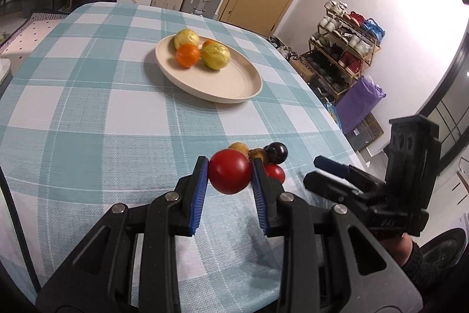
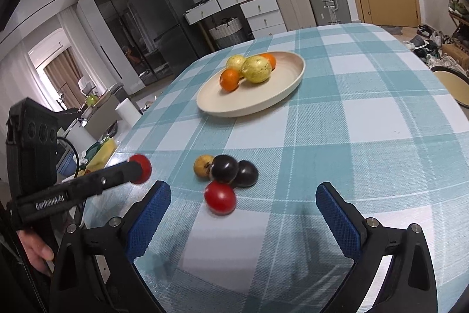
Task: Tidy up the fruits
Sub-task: 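Grasp a red tomato with the left tool while the right tool grasps another tomato, then lift both held tomatoes off the table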
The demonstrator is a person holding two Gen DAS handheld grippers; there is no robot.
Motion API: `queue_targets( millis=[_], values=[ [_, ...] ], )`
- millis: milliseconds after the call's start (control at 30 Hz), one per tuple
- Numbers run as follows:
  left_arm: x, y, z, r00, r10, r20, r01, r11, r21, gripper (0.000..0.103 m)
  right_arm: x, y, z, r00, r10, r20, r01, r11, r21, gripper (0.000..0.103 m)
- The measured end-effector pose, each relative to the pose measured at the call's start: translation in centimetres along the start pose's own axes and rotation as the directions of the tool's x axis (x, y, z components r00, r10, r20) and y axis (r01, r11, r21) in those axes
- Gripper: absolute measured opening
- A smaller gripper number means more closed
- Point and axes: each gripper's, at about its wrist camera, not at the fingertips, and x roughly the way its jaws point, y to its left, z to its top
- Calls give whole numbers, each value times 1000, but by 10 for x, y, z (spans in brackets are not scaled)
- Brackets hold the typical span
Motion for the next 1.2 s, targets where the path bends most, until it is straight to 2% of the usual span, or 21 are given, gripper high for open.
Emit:
queue_targets(
  millis=[133, 200, 333, 533, 633, 700, 733, 800, 967, 1200],
  values=[
    [-1, 3, 0, 1000, 6, 2, -6, 1000, -10, 26, 7, 7, -4, 1000, 12, -23, -12, 1000, -12, 96],
    [-1, 4, -1, 1000, 6, 1, -6, 1000, -15, 26, 12, 11, -6, 999, 17, -36, -17, 1000, -20, 90],
    [-1, 7, -2, 1000, 10, -1, -10, 1000, -17, 26, 21, 17, -9, 998, 27, -61, -29, 999, -31, 88],
    [-1, 12, -4, 1000, 13, -5, -14, 1000, -27, 26, 34, 21, -9, 996, 2, -90, -6, 999, -46, 74],
    [1, 12, -4, 1000, 16, -10, -16, 999, -29, 26, 39, 20, -9, 995, 8, -103, -12, 999, -39, 64],
    [2, 12, -4, 1000, 16, -13, -16, 999, -31, 26, 41, 23, -9, 994, 8, -107, -14, 998, -54, 51],
    [2, 12, -4, 1000, 16, -13, -16, 999, -31, 26, 42, 24, -9, 994, 5, -111, -12, 998, -62, 49],
    [2, 12, -4, 1000, 16, -14, -16, 999, -29, 26, 44, 26, -11, 993, 5, -115, -13, 998, -69, 30],
    [5, 11, -4, 1000, 17, -19, -18, 1000, -24, 27, 43, 25, -12, 994, -1, -110, -8, 997, -81, 29],
    [9, 8, -3, 999, 15, -30, -16, 1000, -21, 27, 33, 26, -13, 994, 41, -105, -50, 995, -87, 29]
  ],
)
